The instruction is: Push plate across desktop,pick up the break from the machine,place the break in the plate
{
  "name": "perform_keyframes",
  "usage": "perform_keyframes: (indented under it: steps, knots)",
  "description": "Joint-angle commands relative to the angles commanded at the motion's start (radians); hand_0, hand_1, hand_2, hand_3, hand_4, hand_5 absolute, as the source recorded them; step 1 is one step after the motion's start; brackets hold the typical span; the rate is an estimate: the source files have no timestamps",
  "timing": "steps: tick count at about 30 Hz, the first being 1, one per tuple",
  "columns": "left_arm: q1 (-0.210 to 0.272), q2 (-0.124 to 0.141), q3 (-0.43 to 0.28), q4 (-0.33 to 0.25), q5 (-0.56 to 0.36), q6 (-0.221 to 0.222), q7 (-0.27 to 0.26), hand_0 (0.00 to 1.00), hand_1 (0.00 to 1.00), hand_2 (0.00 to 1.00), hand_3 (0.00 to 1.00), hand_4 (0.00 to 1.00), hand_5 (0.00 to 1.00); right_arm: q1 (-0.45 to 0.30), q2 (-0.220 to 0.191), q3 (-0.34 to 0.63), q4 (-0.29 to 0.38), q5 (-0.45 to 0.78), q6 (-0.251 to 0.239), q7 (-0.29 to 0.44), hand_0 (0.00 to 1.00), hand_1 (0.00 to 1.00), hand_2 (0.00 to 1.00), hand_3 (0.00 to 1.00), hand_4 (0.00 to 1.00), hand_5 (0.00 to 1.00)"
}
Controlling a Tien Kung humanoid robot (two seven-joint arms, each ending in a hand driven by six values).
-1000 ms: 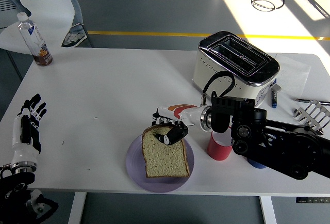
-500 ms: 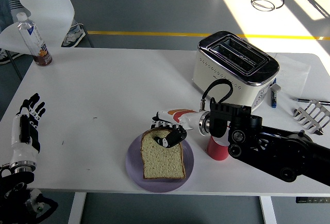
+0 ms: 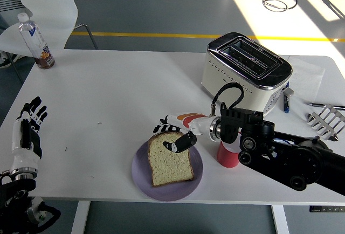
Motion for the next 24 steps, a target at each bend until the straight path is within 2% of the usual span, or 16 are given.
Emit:
perform_keyframes:
  steps: [2, 3, 8, 12, 14, 15, 16, 20, 21, 24]
  knots:
    - [0.000, 0.000, 0.000, 0.000, 0.000, 0.000, 0.000, 0.848, 0.860, 0.905, 0.808, 0.515, 0.998, -0.001, 0.000, 0.002, -0.001, -0.007, -0.013, 0.010, 0.728, 0.745, 0.829, 0.853, 0.631, 0.242]
    - [0.000, 0.000, 0.000, 0.000, 0.000, 0.000, 0.000, 0.848, 0.859, 0.905, 0.808, 0.514, 0.998, -0.002, 0.000, 0.006, -0.001, -0.011, -0.027, 0.017, 0.793, 0.809, 0.898, 0.921, 0.656, 0.240]
    - [0.002, 0.000, 0.000, -0.001, 0.000, 0.000, -0.001, 0.848, 0.859, 0.905, 0.808, 0.514, 0.998, -0.014, -0.003, 0.030, 0.006, -0.007, -0.085, 0.032, 0.793, 0.809, 0.898, 0.921, 0.656, 0.240]
    - [0.005, 0.000, 0.003, -0.001, 0.001, 0.000, -0.001, 0.849, 0.860, 0.907, 0.808, 0.514, 0.998, -0.029, -0.019, 0.076, 0.044, 0.004, -0.126, 0.052, 0.800, 0.809, 0.903, 0.925, 0.659, 0.240]
    - [0.005, 0.000, 0.006, -0.001, 0.001, 0.000, -0.001, 0.849, 0.860, 0.907, 0.808, 0.514, 0.998, -0.050, -0.035, 0.132, 0.090, 0.050, -0.150, 0.092, 0.800, 0.809, 0.903, 0.925, 0.659, 0.240]
    - [0.005, 0.000, 0.006, -0.001, 0.001, 0.000, -0.001, 0.849, 0.860, 0.906, 0.808, 0.512, 0.998, -0.052, -0.037, 0.140, 0.095, 0.055, -0.152, 0.096, 0.792, 0.787, 0.861, 0.871, 0.639, 0.260]
    - [0.006, 0.000, 0.006, -0.001, 0.001, 0.000, -0.001, 0.849, 0.860, 0.906, 0.808, 0.512, 0.998, -0.061, -0.043, 0.155, 0.109, 0.069, -0.163, 0.110, 0.792, 0.787, 0.861, 0.871, 0.639, 0.260]
    - [0.011, 0.000, 0.007, -0.001, 0.001, 0.001, -0.002, 0.849, 0.860, 0.906, 0.808, 0.512, 0.998, -0.119, -0.082, 0.310, 0.227, 0.236, -0.242, 0.230, 0.792, 0.787, 0.861, 0.871, 0.639, 0.260]
    - [0.012, 0.000, 0.007, -0.001, 0.001, 0.001, -0.002, 0.849, 0.859, 0.907, 0.808, 0.513, 0.998, -0.137, -0.095, 0.354, 0.259, 0.280, -0.260, 0.259, 0.767, 0.755, 0.800, 0.803, 0.579, 0.299]
    - [0.014, 0.000, 0.007, -0.001, 0.001, 0.001, -0.002, 0.849, 0.859, 0.907, 0.808, 0.513, 0.998, -0.173, -0.119, 0.465, 0.310, 0.398, -0.289, 0.300, 0.767, 0.755, 0.800, 0.803, 0.579, 0.299]
